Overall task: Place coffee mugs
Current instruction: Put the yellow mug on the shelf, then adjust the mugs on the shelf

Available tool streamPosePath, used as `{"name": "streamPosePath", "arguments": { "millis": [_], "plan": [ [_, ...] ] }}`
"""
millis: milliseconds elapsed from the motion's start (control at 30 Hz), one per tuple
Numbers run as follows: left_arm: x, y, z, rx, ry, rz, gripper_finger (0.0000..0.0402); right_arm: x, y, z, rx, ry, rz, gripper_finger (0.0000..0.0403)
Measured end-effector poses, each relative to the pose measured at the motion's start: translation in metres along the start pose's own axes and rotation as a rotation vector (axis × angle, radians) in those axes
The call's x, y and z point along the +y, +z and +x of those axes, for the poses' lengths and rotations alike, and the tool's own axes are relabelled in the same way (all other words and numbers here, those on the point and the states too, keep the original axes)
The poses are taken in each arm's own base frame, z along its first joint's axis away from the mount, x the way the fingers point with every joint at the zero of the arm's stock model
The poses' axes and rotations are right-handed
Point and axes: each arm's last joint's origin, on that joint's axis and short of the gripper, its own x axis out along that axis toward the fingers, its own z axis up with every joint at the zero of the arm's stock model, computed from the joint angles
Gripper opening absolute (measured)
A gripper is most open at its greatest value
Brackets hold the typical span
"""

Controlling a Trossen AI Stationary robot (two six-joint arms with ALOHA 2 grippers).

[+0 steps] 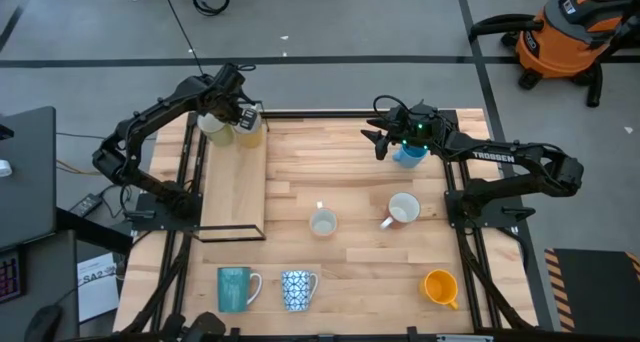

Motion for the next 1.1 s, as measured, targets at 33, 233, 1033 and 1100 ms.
{"name": "streamPosePath", "arguments": {
  "millis": [33, 233, 1033, 1100],
  "plan": [
    [0.0, 0.0, 0.0, 0.0, 0.0, 0.0, 0.0044, 0.0, 0.0, 0.0, 0.0, 0.0, 0.0, 0.0207],
    [0.001, 0.0, 0.0, -0.01, 0.038, 0.0, 0.0078, 0.0, 0.0, 0.0, 0.0, 0.0, 0.0, 0.0207],
    [0.001, 0.015, -0.021, -0.084, 0.012, -0.014, 0.0119, 0.0, 0.0, 0.0, 0.001, 0.0, 0.0, 0.0207],
    [0.001, 0.018, -0.029, -0.084, 0.011, -0.014, 0.0119, 0.0, 0.0, 0.0, 0.001, 0.0, 0.0, 0.0207]
  ]
}}
